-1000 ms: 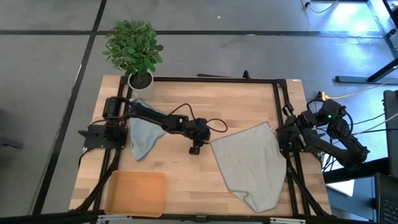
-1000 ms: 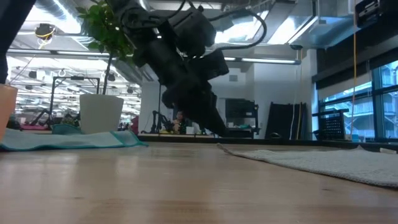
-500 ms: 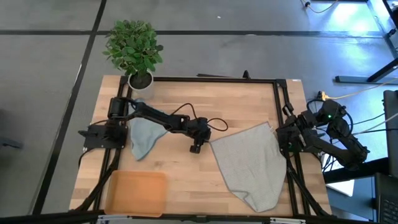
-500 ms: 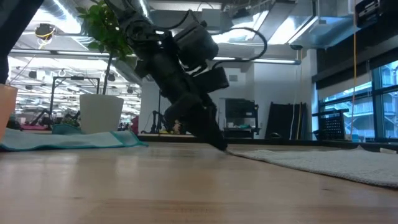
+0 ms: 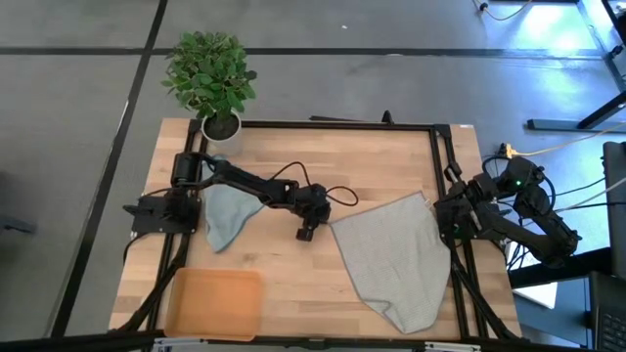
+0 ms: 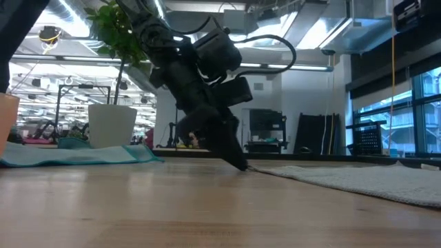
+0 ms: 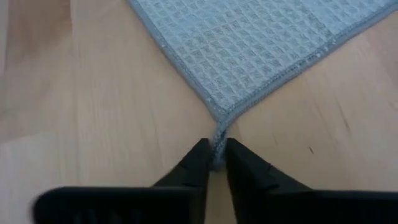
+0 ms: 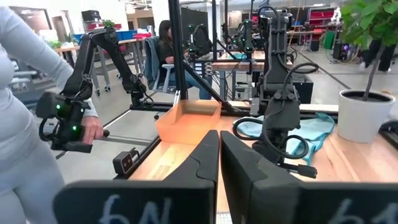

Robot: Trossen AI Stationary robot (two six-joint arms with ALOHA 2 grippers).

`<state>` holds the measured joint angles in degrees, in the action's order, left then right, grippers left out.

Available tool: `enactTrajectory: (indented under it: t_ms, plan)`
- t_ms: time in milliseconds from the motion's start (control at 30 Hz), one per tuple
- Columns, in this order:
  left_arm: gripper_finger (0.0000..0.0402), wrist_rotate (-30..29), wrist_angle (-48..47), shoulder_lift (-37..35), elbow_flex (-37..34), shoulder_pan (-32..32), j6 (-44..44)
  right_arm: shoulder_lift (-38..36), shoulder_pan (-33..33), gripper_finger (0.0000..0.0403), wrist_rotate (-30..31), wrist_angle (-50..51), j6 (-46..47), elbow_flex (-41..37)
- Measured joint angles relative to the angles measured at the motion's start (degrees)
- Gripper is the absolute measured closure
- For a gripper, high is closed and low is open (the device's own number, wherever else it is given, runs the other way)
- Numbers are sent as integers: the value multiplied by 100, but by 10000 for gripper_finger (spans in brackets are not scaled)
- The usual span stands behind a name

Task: Roll microfiber towels into tight, uniform cylinder then place into a basket
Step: Fold the gray microfiber towel

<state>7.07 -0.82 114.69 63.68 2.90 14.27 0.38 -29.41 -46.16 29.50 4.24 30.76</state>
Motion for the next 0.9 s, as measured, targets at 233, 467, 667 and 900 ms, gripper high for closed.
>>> enactTrajectory:
  t_ms: [233, 467, 667, 900]
  plan:
    - [400, 337, -99, -67, -11, 117, -800, 0, 2, 385, -2, -4, 226, 0]
    - [401, 621, -691, -592, -24, 337, -1120, 0, 2, 385, 216, -66, 462, 0]
    - [401, 597, -1378, -1290, -19, 552, -1224, 57, 2, 385, 1731, -83, 1874, -7]
    - [401, 304, -2308, -2031, -16, 658, -1229, 644, 2, 367, 2274, -106, 1968, -4]
